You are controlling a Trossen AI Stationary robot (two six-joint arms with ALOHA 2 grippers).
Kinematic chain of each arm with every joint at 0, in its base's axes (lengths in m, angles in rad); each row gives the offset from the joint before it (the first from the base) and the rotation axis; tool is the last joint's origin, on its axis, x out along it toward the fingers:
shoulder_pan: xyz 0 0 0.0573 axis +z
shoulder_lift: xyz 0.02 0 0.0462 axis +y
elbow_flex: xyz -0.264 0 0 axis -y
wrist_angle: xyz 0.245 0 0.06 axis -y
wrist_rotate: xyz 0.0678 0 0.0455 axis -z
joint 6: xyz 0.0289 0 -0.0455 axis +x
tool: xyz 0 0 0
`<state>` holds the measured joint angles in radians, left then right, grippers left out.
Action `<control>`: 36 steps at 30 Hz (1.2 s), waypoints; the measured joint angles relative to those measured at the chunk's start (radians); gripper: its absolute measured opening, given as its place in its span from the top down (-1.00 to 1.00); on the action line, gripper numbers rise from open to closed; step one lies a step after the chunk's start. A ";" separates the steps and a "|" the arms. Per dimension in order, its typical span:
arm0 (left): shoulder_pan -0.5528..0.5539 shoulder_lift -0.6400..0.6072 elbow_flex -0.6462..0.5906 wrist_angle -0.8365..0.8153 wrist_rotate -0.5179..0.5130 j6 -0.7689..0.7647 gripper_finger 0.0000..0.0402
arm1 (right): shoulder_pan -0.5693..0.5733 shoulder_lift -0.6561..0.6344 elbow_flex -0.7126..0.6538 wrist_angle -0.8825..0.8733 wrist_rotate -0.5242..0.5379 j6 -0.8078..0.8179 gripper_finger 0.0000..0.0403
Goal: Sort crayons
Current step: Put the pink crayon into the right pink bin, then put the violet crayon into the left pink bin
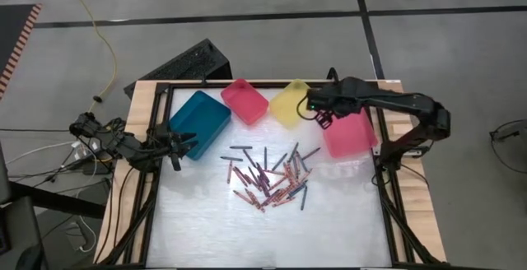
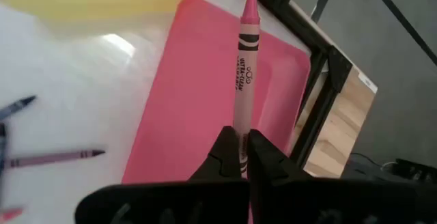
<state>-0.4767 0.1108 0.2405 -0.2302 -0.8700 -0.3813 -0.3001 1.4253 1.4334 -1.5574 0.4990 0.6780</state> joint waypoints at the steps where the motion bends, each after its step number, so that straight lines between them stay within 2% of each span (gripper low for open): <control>1: 0.000 0.000 0.000 0.000 0.000 0.000 0.28 | -0.008 -0.001 0.000 0.005 0.000 0.000 0.98; 10: 0.000 0.000 0.000 -0.034 -0.001 -0.029 0.28 | -0.090 0.019 -0.032 0.063 -0.001 -0.091 0.98; 17: 0.000 0.000 0.000 -0.031 -0.001 -0.081 0.28 | -0.182 -0.064 -0.235 0.239 -0.086 -0.179 0.94; 23: 0.000 0.000 0.000 0.036 -0.002 -0.036 0.28 | -0.276 -0.132 -0.421 0.448 -0.115 -0.192 0.92; 31: 0.000 0.000 0.000 0.065 -0.002 -0.024 0.28 | -0.297 -0.128 -0.562 0.588 -0.134 -0.195 0.63; 36: 0.000 0.000 0.000 0.088 -0.045 -0.024 0.28 | -0.312 -0.129 -0.583 0.646 -0.190 -0.248 0.42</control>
<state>-0.4763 0.1112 0.2405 -0.1418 -0.9151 -0.4057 -0.6116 1.2967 0.8507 -0.9109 0.3090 0.4302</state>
